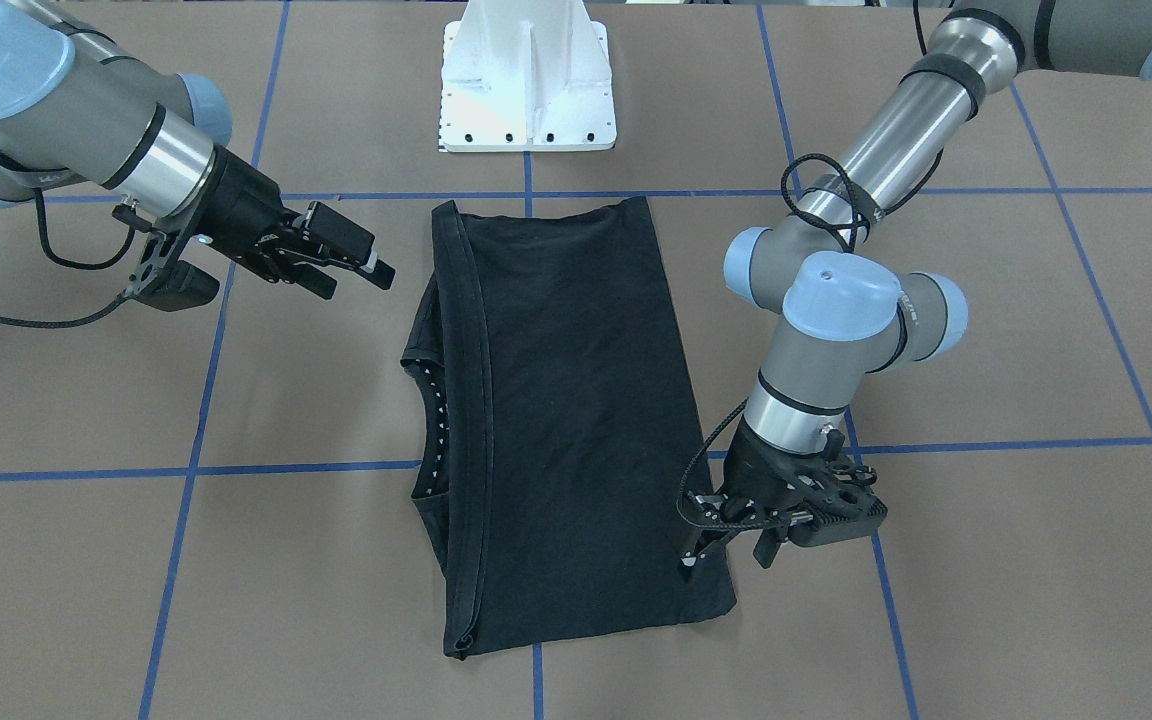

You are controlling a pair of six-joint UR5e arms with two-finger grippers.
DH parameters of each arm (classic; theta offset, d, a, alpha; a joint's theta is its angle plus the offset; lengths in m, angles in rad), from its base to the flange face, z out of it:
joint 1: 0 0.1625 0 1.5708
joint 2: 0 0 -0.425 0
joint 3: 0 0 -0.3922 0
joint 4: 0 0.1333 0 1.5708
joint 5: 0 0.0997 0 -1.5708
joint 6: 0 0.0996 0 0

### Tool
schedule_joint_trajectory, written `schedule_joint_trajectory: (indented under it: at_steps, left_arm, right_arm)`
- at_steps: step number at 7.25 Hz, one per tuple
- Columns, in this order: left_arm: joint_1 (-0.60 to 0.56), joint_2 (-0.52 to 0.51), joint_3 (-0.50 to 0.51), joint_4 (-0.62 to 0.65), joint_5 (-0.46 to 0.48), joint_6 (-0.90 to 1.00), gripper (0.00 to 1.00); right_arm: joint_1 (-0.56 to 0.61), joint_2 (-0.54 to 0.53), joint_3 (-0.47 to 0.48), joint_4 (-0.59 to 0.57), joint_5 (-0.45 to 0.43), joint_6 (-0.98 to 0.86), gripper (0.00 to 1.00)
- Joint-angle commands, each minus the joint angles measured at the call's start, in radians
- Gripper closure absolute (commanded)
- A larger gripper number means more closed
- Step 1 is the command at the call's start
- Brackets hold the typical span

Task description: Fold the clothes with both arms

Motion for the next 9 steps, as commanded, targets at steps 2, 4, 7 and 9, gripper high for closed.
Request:
schedule_joint_trajectory:
  at_steps: [2, 4, 7, 9]
  left_arm:
    - [-0.011, 0.17, -0.238, 0.007, -0.121, 0.025, 0.0]
    - [-0.011, 0.226, -0.321, 0.007, -0.144, 0.025, 0.0]
    - [-0.011, 0.234, -0.35, 0.008, -0.169, 0.023, 0.0]
    - [-0.011, 0.234, -0.357, 0.01, -0.181, 0.023, 0.0]
  right_arm:
    - [-0.037, 0.01, 0.004, -0.211, -0.155, -0.336, 0.0]
    - [-0.13, 0.044, 0.075, -0.489, -0.323, -0.496, 0.0]
    - [-0.34, 0.111, 0.108, -0.69, -0.538, -0.537, 0.0]
    - [-0.393, 0.101, 0.109, -0.693, -0.551, -0.686, 0.0]
